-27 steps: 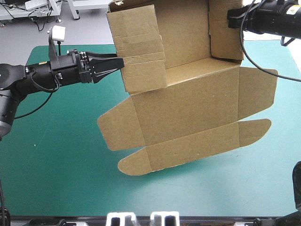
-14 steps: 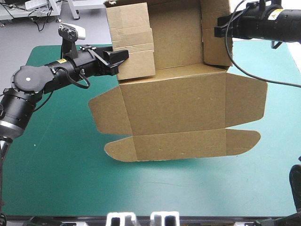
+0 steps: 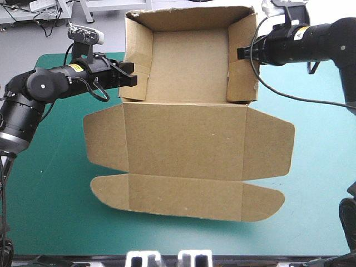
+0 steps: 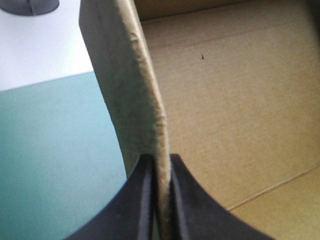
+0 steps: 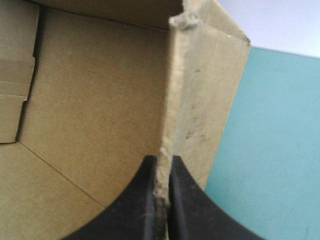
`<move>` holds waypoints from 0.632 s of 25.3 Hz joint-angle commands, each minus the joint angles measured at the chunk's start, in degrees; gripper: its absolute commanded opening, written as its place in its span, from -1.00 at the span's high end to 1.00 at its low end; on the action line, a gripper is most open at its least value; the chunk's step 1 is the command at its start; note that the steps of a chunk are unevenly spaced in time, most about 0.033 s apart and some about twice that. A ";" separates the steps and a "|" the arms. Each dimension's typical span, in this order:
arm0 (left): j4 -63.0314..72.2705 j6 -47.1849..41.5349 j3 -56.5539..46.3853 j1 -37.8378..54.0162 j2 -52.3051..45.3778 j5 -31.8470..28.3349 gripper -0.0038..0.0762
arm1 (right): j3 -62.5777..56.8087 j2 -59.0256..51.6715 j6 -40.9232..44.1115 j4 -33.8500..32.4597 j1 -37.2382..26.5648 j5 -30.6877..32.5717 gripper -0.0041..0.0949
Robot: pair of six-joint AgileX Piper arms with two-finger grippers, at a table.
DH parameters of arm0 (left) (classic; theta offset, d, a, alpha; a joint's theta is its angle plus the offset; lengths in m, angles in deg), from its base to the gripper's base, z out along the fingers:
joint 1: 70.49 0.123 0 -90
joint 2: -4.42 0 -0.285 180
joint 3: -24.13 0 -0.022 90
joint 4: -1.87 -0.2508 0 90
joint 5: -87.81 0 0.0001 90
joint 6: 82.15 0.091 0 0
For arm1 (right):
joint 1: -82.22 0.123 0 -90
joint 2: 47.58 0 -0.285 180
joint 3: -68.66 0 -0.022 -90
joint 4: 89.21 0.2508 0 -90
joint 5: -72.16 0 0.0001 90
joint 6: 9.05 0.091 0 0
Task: Fold the box
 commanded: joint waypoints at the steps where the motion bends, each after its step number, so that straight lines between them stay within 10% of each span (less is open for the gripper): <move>1: -5.34 -8.08 3.93 -1.08 -0.84 7.09 0.93 | -4.91 -0.21 -0.92 3.31 0.62 0.61 0.96; 7: -12.19 -11.07 3.93 -2.64 7.10 24.18 0.93 | -14.99 3.59 -0.55 1.63 0.62 -1.79 0.96; 16: -23.83 -19.62 4.15 -11.38 16.11 23.28 0.93 | -14.99 11.53 3.92 -6.85 3.43 -1.11 0.96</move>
